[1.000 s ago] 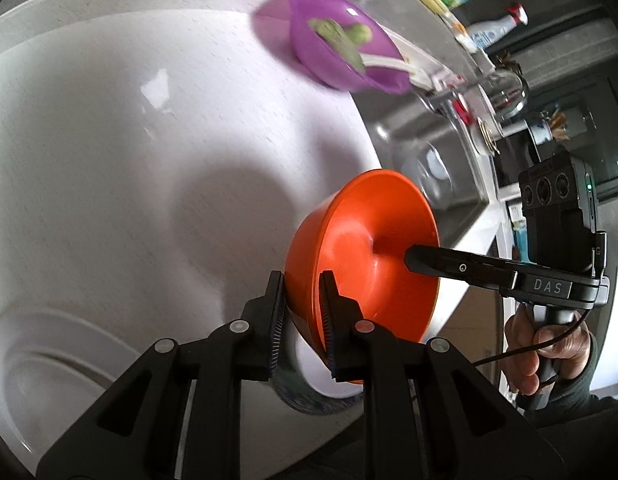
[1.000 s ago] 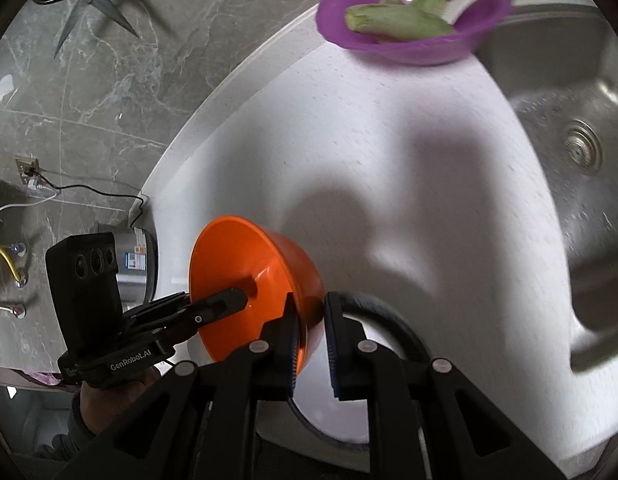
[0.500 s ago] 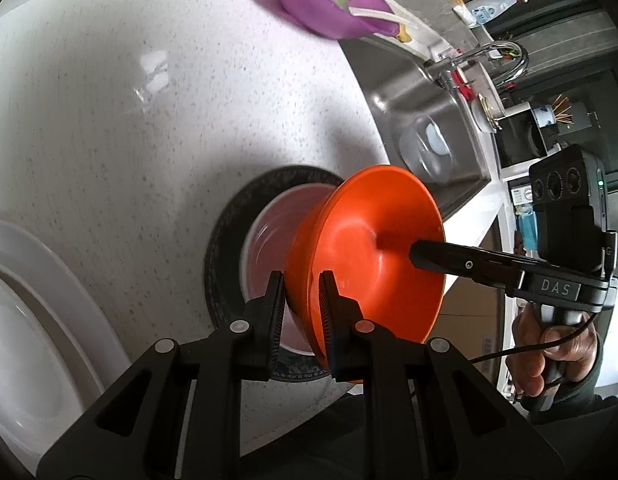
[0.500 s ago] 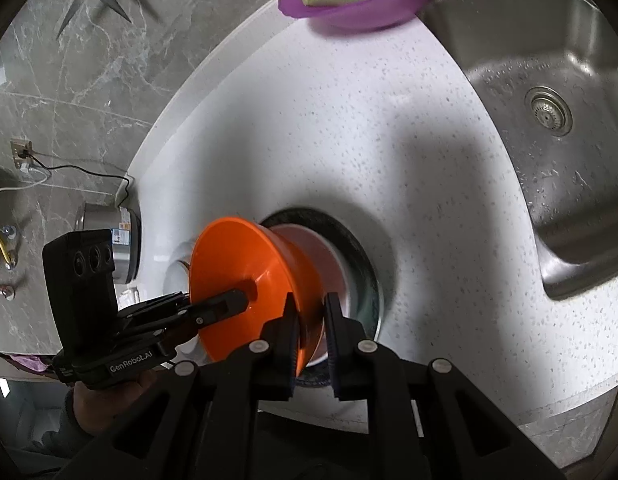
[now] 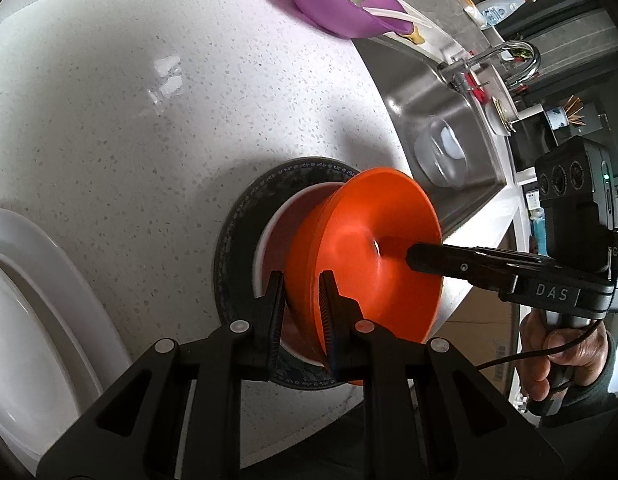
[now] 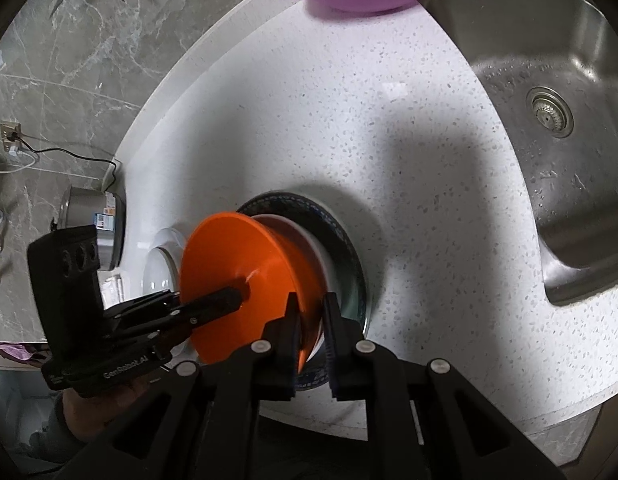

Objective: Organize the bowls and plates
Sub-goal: 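Lower the orange bowl into the small white bowl with both grippers, then open both grippers and raise them off the orange bowl, then close both grippers on the rim of the nested bowl stack, then lift the bowl stack with both grippers and lower it onto the plate stack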

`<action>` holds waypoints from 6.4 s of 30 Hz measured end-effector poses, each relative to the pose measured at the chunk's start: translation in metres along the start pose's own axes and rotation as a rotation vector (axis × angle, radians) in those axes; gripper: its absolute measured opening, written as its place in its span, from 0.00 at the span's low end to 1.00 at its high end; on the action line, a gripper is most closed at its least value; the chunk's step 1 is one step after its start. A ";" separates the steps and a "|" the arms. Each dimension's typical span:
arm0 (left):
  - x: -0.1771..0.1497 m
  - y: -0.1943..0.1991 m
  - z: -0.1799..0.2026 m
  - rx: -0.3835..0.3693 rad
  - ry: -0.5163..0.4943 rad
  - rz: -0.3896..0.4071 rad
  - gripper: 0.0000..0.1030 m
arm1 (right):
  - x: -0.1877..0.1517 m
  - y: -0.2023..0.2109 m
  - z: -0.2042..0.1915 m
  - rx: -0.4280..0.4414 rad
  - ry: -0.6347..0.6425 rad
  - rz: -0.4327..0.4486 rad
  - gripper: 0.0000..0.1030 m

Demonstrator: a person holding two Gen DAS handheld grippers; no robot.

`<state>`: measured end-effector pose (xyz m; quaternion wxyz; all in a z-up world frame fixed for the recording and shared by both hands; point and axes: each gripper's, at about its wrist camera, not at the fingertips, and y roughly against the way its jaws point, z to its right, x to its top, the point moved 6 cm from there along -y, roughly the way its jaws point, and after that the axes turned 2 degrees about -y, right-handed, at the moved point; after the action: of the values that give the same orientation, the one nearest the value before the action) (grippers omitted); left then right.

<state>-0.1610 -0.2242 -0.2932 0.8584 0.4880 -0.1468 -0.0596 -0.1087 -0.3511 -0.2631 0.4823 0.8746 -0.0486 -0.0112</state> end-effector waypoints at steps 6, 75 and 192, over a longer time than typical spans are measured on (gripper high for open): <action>0.009 0.000 0.005 0.006 0.007 0.015 0.16 | -0.001 -0.002 -0.002 -0.025 0.005 0.000 0.10; -0.029 0.023 -0.050 0.315 0.162 0.157 0.50 | 0.023 0.010 0.033 0.026 0.214 -0.022 0.36; -0.137 0.187 -0.253 0.205 0.353 0.228 0.07 | -0.012 -0.126 -0.213 0.017 0.522 -0.200 0.11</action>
<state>-0.2207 0.1141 -0.2817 0.8177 0.5559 -0.0539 0.1394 -0.0972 -0.1041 -0.2560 0.4675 0.8524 0.1638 0.1673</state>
